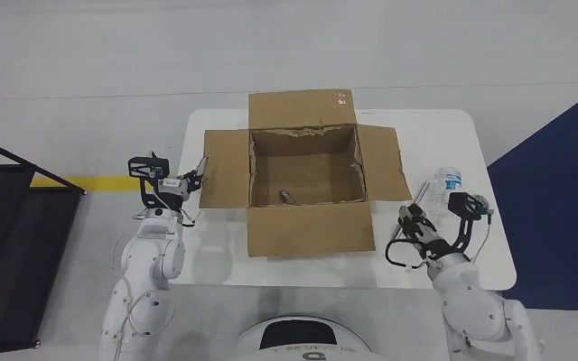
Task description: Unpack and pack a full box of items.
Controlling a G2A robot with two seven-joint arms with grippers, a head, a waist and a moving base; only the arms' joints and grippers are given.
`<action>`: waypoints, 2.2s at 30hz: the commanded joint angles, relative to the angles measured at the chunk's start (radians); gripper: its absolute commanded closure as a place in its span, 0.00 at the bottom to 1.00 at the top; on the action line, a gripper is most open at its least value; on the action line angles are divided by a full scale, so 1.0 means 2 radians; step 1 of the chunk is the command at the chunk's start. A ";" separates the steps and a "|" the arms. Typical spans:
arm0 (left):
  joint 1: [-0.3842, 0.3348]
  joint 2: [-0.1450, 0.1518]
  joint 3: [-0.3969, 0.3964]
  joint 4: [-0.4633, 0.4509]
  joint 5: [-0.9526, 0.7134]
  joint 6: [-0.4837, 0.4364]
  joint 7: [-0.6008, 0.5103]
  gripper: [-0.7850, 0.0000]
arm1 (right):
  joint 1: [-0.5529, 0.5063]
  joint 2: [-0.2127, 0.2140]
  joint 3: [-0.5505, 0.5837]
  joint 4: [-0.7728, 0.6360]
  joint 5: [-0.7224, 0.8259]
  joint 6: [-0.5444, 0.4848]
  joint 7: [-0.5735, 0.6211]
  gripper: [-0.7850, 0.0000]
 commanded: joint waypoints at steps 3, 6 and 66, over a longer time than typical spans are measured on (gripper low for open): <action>0.000 0.000 0.000 0.000 0.000 0.000 0.000 0.00 | 0.050 0.004 -0.036 0.000 -0.010 -0.030 0.039 0.64; 0.000 0.000 0.000 0.000 0.000 0.000 0.000 0.00 | 0.104 0.006 -0.072 0.000 -0.033 -0.010 0.083 0.64; 0.000 0.000 0.000 0.000 0.000 0.000 0.000 0.00 | 0.489 -0.044 -0.324 0.377 -0.212 0.039 0.477 0.00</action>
